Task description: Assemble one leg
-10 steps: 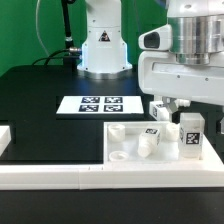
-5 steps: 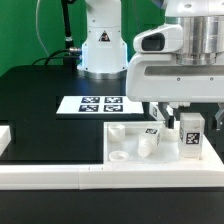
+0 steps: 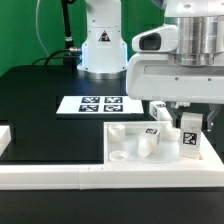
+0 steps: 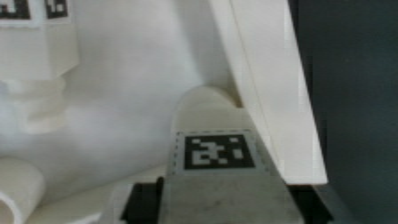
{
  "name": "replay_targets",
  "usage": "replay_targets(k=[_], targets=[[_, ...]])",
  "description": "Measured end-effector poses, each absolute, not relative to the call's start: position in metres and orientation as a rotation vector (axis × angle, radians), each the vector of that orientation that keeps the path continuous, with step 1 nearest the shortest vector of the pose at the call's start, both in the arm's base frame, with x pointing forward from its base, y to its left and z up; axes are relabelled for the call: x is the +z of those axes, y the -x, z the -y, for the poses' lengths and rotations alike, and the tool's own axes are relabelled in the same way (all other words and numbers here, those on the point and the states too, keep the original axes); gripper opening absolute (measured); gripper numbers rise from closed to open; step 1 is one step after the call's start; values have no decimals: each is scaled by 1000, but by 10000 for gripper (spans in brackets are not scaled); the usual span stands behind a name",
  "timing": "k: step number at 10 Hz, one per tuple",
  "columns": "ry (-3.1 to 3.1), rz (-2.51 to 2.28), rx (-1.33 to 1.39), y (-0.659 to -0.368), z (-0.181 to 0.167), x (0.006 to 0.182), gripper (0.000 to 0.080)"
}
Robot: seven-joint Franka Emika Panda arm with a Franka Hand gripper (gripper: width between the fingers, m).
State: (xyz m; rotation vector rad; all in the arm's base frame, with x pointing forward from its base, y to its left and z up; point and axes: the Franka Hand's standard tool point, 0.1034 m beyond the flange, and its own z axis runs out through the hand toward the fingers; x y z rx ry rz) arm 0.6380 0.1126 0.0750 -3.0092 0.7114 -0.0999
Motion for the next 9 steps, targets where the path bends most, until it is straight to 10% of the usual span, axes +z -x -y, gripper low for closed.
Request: replay_targets(k=[9], targets=[[2411,-1803,-15,-639,-110,74,355]])
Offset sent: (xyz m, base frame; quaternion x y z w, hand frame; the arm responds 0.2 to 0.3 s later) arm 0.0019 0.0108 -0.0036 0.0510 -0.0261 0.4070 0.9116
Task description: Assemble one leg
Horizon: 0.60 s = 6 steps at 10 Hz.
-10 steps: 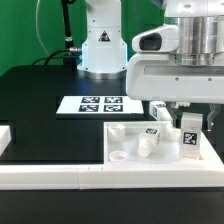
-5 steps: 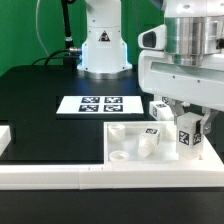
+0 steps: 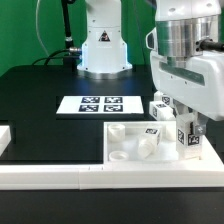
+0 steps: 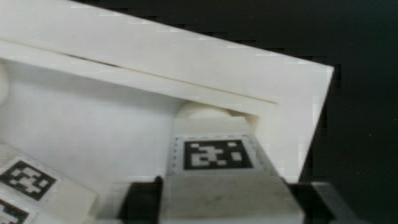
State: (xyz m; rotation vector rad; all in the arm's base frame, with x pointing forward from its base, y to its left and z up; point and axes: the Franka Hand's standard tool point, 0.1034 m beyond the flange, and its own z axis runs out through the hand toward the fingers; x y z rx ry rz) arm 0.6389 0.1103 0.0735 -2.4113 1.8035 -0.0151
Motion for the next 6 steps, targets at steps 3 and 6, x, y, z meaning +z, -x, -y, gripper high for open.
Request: replay_targets(k=[3,6], targets=[[2811,-1113,-67,-637,-107,71,619],[2914,-861,-86,-637,-105,71,649]])
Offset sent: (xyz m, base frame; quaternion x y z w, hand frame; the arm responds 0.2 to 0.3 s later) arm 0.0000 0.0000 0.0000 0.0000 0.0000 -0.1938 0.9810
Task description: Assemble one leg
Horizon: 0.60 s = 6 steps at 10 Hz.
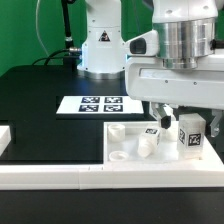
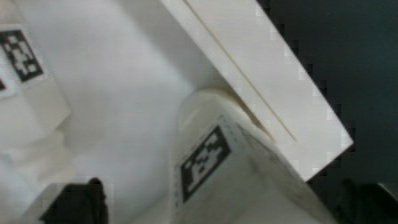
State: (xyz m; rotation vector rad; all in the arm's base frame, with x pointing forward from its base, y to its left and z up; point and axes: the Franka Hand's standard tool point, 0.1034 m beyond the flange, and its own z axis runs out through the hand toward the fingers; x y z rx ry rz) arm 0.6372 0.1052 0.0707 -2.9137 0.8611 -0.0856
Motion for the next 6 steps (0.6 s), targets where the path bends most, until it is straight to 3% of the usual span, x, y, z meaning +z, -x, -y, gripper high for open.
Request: replay_targets(k=[2,3,4,5,6], targets=[[3107,-148,-66,-632,-116,69,649],[3097,-234,-69,-633,-114,69,649],[3094,-272,-68,-633,-114,69,556],[3087,-334,-67,-633,-114,69,556],[3073,-436,-65,-633,-114,69,325]])
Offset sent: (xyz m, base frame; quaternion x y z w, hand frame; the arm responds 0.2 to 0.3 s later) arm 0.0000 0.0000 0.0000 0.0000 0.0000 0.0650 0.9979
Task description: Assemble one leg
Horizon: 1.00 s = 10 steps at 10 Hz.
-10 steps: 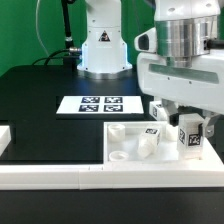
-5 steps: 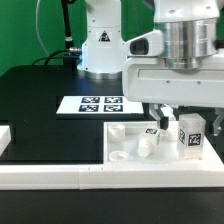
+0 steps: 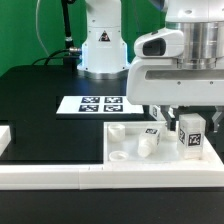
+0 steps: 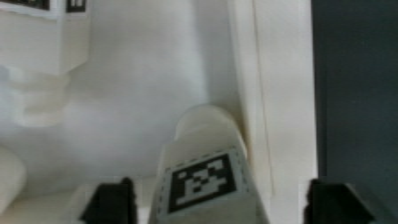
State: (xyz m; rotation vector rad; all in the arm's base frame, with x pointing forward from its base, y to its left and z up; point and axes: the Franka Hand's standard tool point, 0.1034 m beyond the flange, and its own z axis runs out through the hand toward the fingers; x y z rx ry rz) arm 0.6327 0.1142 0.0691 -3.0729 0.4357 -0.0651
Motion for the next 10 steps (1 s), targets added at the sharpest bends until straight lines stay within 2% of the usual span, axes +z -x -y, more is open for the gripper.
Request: replay_targets(k=[1,2,7,10], targets=[[3054,-543,-63,-633,-114,69,325],[3020,-698,-67,-633,-116,69,284],[2519,-1739,-47,-634,-125,66,284],[2123,-2124,-9,-639,-124,67,285]])
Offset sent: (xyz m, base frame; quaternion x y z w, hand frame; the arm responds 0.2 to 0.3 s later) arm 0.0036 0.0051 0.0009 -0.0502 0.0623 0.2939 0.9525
